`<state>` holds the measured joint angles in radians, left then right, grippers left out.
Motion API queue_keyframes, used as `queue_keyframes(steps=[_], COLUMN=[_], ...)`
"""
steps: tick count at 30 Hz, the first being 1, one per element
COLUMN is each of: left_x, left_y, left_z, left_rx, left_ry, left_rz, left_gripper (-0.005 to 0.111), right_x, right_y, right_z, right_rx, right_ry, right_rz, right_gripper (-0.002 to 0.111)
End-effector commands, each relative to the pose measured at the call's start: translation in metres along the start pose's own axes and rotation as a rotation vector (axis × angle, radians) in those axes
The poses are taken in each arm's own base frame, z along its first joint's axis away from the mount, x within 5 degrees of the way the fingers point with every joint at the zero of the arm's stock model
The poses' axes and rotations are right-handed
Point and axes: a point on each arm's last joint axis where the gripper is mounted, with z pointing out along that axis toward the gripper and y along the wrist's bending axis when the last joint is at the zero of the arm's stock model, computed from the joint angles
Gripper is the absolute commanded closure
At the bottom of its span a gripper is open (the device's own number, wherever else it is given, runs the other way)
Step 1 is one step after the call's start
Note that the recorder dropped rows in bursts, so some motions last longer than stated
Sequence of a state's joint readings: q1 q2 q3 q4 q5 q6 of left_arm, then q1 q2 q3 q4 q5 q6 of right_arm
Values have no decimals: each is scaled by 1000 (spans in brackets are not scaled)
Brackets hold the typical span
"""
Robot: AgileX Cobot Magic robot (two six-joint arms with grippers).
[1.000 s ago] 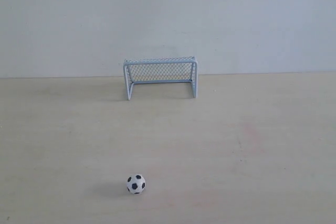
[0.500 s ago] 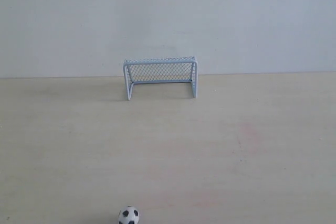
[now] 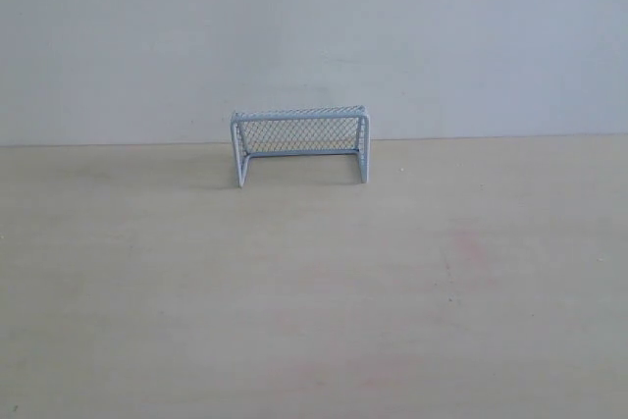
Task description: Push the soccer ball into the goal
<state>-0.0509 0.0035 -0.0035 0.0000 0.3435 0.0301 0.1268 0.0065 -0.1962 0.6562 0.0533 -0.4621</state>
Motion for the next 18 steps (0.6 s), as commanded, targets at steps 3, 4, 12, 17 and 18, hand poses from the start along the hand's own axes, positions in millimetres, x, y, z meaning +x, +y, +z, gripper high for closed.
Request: queue_keyframes(steps=[3,4,12,17,18], left_x=[0,0,0,0,0], left_y=[0,0,0,0,0], left_z=[0,0,0,0,0], left_rx=[5,5,5,5,5], left_ry=[-6,-6,-6,-6,-6], left_rz=[-3,-3,-3,-3,-3], left_gripper=[102,102,102,102,102], right_x=[36,44,73,79,81], right_y=[-11,-12,-18,-20,-20], right_z=[2,2,-3,-5,-6], right_rx=[66,68,102,121,124], right_ry=[112,122,270,348,361], right_rz=[32,29,10,2,2], right_gripper=[109,109,109,109,109])
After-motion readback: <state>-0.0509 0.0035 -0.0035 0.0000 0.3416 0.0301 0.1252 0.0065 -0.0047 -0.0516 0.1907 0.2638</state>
